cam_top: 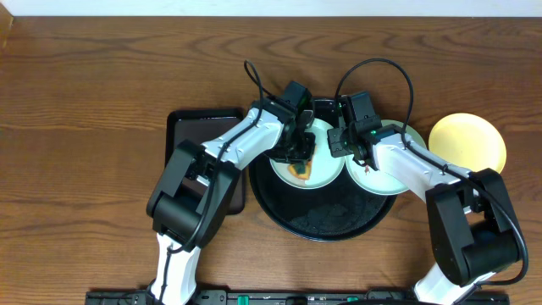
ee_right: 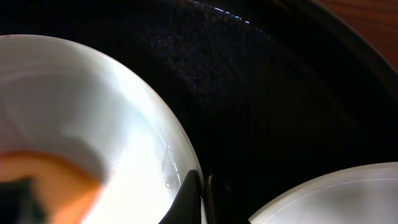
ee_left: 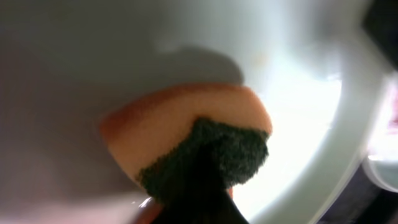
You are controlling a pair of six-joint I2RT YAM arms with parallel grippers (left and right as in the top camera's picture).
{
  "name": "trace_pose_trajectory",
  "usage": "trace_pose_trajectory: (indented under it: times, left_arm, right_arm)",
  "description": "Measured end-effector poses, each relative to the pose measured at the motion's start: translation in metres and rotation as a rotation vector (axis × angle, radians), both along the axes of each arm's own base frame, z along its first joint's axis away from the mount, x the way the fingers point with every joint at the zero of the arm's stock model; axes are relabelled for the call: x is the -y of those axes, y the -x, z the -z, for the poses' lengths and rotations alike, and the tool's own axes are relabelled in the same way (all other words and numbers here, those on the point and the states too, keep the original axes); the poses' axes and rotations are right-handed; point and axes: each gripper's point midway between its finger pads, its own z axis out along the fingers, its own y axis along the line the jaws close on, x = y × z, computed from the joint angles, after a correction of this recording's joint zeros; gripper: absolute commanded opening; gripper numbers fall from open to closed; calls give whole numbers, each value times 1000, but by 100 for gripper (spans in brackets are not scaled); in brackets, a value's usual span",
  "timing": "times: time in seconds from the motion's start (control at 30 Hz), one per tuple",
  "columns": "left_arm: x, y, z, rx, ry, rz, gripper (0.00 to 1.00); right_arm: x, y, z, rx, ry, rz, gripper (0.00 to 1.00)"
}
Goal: Clean dirty plates on tray and stack at the side
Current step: 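Scrub the left pale green plate, then retract the sponge over the small tray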
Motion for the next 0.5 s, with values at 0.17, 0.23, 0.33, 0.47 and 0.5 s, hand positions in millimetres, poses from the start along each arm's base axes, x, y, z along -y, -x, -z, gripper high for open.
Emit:
trace_pose_trajectory:
  times: [0.17,0.23,0.33,0.47,0.5]
  left_arm:
    - [18,-10,-15,-33,199,-5,8]
    - [10,-20,-25,-58,261,-48,8]
    - [-17,-40,-45,-54,312,-128,8]
    - [-67,-64,-98,22,360,-248,8]
    - [-79,-66,-113,43,362,-271,8]
  right_arm:
    - [0,1,0,-5,-2,-2,1]
    - [-1,2,1,-8,-5,-4,1]
    - [-1,2,1,-9,-6,-5,1]
    - [-2,2,1,-10,-8,-6,1]
    - [-2,2,1,-10,-9,-7,2]
